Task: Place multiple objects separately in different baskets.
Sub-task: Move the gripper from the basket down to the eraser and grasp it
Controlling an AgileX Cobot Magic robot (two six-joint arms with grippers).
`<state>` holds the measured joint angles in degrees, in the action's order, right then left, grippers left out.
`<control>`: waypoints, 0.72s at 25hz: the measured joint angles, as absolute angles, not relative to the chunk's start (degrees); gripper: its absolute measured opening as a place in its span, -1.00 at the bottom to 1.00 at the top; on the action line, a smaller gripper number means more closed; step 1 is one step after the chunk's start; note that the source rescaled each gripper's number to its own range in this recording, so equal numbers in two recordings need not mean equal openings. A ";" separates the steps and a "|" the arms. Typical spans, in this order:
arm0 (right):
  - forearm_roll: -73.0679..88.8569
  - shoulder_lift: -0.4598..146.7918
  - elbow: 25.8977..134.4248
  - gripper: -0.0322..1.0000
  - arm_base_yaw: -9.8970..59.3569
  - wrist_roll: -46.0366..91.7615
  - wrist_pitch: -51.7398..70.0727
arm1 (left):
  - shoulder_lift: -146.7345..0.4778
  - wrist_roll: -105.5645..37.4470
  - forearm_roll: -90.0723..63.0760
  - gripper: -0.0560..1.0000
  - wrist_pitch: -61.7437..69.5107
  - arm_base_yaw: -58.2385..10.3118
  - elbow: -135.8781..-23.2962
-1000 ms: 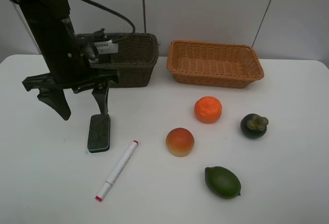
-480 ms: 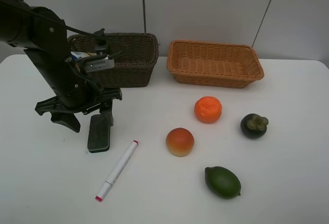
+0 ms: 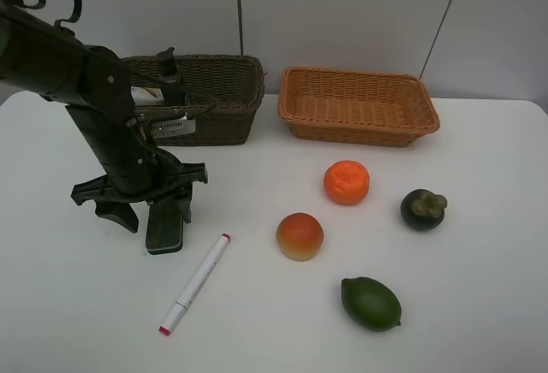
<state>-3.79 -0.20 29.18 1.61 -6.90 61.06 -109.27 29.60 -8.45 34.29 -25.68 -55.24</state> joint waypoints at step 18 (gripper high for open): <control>-3.79 -0.20 29.18 0.99 1.61 -6.90 61.06 | -116.17 29.82 -7.36 0.46 33.54 -25.68 -59.22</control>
